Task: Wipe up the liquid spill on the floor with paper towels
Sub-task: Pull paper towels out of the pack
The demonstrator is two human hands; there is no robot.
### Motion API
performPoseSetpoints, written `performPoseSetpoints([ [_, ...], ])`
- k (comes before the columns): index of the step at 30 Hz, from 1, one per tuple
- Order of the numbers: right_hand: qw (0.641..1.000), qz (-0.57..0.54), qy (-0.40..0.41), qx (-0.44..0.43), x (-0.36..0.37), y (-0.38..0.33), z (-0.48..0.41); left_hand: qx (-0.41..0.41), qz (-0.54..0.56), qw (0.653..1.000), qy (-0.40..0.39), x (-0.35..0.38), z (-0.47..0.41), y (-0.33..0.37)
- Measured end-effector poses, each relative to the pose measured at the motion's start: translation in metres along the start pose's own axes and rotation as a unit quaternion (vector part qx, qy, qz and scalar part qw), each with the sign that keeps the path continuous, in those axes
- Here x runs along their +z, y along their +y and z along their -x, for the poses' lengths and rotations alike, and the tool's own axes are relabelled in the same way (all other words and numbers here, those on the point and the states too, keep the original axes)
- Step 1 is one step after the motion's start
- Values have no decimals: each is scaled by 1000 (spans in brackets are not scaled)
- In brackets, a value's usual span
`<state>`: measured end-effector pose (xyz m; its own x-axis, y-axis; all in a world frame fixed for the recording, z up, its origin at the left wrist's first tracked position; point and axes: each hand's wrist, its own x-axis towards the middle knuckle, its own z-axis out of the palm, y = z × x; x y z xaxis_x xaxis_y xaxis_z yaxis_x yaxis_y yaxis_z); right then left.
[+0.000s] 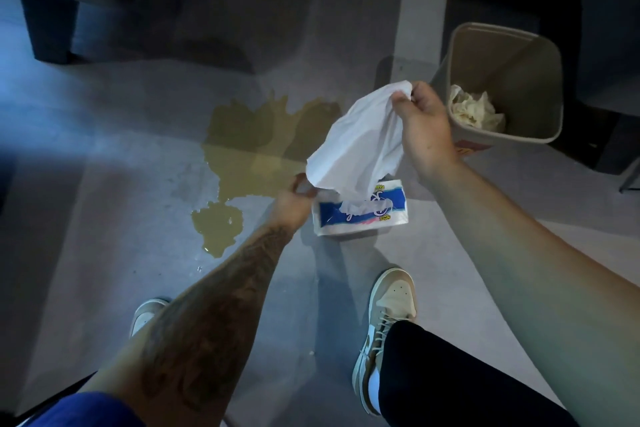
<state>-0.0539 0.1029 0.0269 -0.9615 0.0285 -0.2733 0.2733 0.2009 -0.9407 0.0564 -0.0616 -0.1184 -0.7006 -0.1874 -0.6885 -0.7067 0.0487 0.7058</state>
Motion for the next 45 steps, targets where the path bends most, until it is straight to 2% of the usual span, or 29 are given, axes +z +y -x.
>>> performPoseSetpoints([
  [2, 1000, 0, -10, 17, 7, -1, 4, -69, 182, 980, -29, -14, 16, 32],
  [4, 999, 10, -12, 44, 14, 3, 6, -46, 299, 948, -104, -29, 24, 51],
  [6, 997, 26, -12, 72, 19, 13, 7, -4, 322, 937, -133, -39, 30, 61],
  [8, 993, 58, -29, 100, 21, 25, 8, -5, 280, 954, -106, -46, 33, 63],
  [10, 983, 119, -76, 119, 21, 38, 9, -41, 225, 974, -10, -51, 28, 56],
  [13, 955, 220, -163, 114, 11, 57, 16, -69, 174, 978, 93, -60, 21, 42],
  [14, 936, 277, -191, 102, 7, 64, 20, -69, 142, 980, 122, -61, 22, 39],
  [16, 872, 423, -238, 58, -3, 84, 28, -67, 49, 984, 155, -59, 28, 34],
  [18, 803, 531, -271, 0, -6, 101, 34, -50, -27, 989, 138, -59, 31, 23],
  [19, 783, 556, -279, -22, -7, 111, 35, -47, -71, 991, 102, -57, 34, 18],
  [21, 770, 573, -279, -43, -10, 121, 34, -26, -154, 988, 3, -52, 39, 11],
  [23, 760, 587, -276, -34, -11, 126, 32, 26, -250, 966, -57, -41, 38, 2],
  [26, 793, 547, -268, 3, -12, 131, 29, 205, -413, 885, -68, -18, 28, -14],
  [27, 804, 533, -263, 5, -12, 131, 28, 242, -451, 856, -77, -11, 23, -21],
  [30, 821, 518, -241, -17, -14, 130, 29, 243, -527, 808, -107, 8, 16, -29],
  [37, 879, 436, -188, -30, -24, 120, 24, 194, -585, 779, -115, 25, 17, -41],
  [43, 896, 412, -153, -59, -30, 107, 25, 181, -583, 786, -98, 27, 17, -43],
  [45, 918, 374, -119, -53, -36, 105, 23, 179, -579, 790, -94, 24, 16, -46],
])
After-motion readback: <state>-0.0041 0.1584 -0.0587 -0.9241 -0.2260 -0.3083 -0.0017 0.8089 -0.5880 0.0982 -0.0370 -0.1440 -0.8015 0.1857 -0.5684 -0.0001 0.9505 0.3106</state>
